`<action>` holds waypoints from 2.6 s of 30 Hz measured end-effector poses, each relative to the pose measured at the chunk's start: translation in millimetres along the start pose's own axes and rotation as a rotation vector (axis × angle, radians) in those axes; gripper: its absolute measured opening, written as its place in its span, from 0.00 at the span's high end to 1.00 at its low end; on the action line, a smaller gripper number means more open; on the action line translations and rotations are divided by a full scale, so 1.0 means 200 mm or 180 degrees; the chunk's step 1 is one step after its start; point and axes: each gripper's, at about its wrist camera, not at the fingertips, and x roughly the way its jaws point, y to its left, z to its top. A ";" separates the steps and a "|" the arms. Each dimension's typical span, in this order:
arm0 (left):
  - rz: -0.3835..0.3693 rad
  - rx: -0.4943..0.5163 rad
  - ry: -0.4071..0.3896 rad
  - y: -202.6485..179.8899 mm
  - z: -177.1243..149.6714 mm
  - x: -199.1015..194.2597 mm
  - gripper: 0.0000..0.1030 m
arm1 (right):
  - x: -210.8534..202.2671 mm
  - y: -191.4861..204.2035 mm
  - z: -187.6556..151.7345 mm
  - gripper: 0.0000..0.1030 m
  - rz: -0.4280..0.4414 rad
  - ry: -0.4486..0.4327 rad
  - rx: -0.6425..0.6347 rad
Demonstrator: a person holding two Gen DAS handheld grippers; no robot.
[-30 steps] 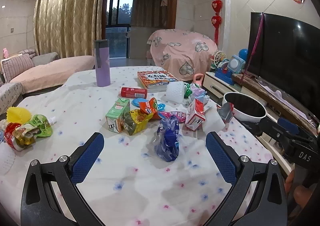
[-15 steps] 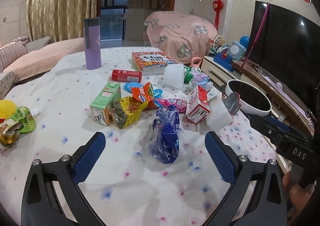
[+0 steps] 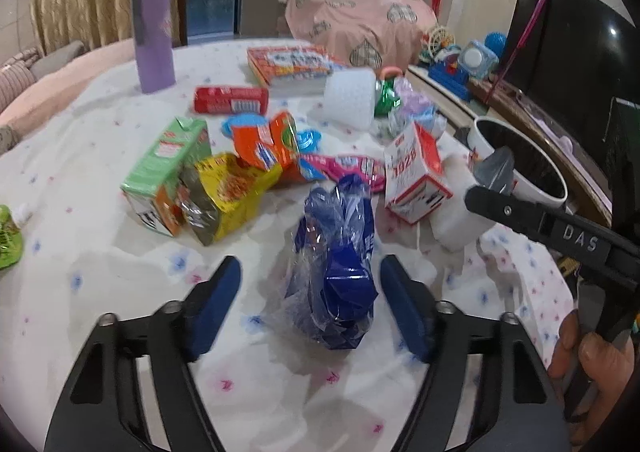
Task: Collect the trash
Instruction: 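Close the left tool on the blue bag while the right tool grasps the white foam block, then carry the blue bag in the left tool and foam block in the right tool over the bin, then open the left tool over the bin while the right tool releases the foam block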
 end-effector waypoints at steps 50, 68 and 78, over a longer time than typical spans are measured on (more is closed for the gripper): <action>-0.0962 0.0901 -0.0019 -1.02 0.46 0.11 0.65 | -0.49 -0.69 0.28 0.70 -0.0312 -0.0559 0.0218; -0.0949 0.0996 0.0298 -1.24 0.62 0.46 0.53 | -0.30 -0.92 0.43 0.65 -0.0400 -0.0241 0.0221; -0.0874 0.0843 0.0169 -1.11 0.58 0.36 0.28 | -0.33 -0.99 0.42 0.36 -0.0279 -0.0314 0.0404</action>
